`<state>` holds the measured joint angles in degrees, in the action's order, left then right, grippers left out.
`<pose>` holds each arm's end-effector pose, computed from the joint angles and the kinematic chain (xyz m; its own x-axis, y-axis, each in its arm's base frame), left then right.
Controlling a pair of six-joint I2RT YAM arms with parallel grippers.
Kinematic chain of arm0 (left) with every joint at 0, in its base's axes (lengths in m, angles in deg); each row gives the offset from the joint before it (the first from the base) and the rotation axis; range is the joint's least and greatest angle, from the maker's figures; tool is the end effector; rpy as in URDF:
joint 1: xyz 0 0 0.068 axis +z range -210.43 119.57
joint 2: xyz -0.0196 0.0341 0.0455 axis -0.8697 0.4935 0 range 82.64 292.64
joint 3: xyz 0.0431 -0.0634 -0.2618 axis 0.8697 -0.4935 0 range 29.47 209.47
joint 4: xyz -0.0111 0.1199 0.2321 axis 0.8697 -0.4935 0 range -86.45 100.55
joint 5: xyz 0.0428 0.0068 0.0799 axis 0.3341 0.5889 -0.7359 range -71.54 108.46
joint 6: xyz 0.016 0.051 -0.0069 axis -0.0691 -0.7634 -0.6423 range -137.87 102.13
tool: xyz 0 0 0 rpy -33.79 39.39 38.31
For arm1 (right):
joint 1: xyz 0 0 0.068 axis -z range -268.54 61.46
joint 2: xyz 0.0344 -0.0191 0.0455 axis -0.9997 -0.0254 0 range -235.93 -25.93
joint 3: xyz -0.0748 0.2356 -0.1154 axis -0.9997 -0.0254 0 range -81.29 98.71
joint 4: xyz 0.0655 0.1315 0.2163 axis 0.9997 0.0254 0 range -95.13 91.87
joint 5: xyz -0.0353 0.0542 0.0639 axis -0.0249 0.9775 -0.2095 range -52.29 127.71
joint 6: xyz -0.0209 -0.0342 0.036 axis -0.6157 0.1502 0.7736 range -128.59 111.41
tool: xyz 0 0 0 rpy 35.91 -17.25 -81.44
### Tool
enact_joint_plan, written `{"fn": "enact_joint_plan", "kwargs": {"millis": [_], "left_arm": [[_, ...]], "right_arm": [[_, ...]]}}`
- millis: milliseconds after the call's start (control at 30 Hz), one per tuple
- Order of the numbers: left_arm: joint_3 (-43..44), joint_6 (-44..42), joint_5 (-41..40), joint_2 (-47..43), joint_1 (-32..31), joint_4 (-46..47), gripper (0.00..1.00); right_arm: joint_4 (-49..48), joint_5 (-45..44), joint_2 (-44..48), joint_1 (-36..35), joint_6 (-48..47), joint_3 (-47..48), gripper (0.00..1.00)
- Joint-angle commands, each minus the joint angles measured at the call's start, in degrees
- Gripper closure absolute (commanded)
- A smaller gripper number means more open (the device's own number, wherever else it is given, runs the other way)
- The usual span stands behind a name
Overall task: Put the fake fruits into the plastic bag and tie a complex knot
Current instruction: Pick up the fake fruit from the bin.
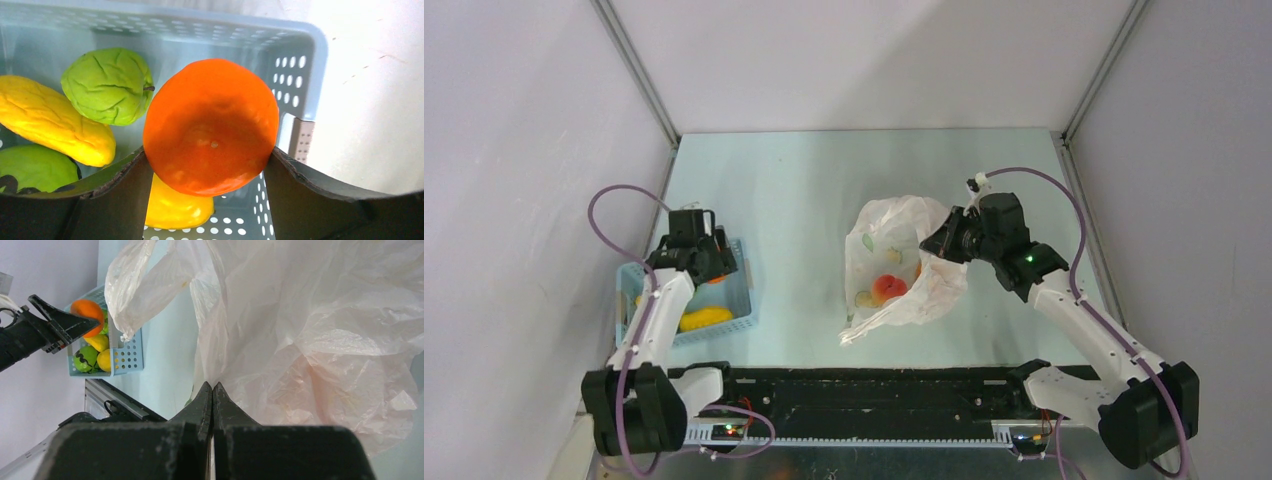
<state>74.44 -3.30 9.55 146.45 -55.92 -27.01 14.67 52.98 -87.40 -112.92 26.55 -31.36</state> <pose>0.2141 0.0225 0.2372 -0.7626 -0.3093 -0.5681 -0.3667 0.9302 -0.0143 0.2134 0.1070 0.2988 -0.7344 0.2769 -0.6197 -0.2205 0.7662 0.6036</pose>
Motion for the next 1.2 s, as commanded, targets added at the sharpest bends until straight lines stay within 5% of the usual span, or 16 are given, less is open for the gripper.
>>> {"fn": "enact_joint_plan", "kwargs": {"millis": [0,367,800,1167], "left_arm": [[-0.7,-2.2,3.4,-4.7,-0.3,3.6,0.39],[-2.7,-4.9,8.0,-13.5,-3.7,7.1,0.4],[-1.3,0.3,16.8,-18.4,-28.8,17.6,0.39],[-5.2,7.7,17.3,-5.9,-44.8,32.1,0.39]], "right_arm": [[-1.8,-1.2,2.3,0.2,0.0,0.1,1.0],[-1.6,-1.1,3.2,0.3,0.3,0.1,1.0],[-2.4,-1.0,5.8,0.2,-1.6,0.1,1.0],[-3.7,0.3,6.6,0.2,-1.6,0.1,1.0]]}}
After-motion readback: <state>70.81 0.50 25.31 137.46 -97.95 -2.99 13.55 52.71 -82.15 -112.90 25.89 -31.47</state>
